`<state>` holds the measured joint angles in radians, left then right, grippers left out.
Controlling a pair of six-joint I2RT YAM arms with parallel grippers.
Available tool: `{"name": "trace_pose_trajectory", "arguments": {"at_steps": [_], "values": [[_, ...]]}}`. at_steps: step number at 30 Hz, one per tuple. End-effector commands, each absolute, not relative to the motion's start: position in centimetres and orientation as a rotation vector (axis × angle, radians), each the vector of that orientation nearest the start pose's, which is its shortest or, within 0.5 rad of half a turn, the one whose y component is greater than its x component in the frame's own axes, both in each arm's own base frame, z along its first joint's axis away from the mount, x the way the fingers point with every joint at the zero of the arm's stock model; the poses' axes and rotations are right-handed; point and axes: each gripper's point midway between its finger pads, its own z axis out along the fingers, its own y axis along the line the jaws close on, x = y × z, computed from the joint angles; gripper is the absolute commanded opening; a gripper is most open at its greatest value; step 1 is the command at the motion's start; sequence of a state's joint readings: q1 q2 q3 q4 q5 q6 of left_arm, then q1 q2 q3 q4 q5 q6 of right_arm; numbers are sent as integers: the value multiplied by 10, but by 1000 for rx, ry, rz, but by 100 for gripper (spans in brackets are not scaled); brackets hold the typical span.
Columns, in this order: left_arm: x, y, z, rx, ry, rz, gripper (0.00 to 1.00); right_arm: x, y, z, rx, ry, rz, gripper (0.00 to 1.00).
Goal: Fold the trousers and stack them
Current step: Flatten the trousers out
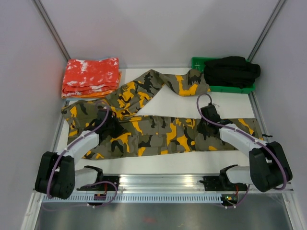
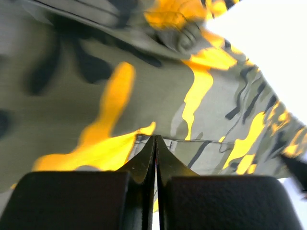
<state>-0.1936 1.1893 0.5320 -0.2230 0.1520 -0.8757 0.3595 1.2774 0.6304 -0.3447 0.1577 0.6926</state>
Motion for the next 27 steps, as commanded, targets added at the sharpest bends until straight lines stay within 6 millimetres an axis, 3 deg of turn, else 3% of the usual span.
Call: {"name": "trace_pose_trajectory", "arguments": {"at_steps": [1,5,9,14,16,19,21,22,25,27], "values": [[289,-116,53,-773,2367,-498,2,293,92,37,511,2478,173,0],[281,-115,30,-799,2444,-378,2,289,92,12,519,2544,159,0],[267,-125,10,-831,2509,-364,2,265,92,-9,553,2610,167,0],[241,-122,-11,-882,2581,-305,2,232,91,-12,637,2652,210,0],[231,-122,-11,-896,2585,-311,2,215,88,-15,677,2653,229,0],[217,-120,-10,-917,2590,-305,2,209,87,-3,706,2597,271,0],[207,-118,-3,-920,2590,-296,2,191,83,-5,753,2616,260,0],[203,-116,-2,-921,2592,-294,2,192,85,6,743,2573,308,0],[191,-109,5,-928,2594,-274,2,178,84,14,787,2535,359,0],[185,-105,11,-930,2585,-271,2,169,81,11,795,2533,357,0]]}}
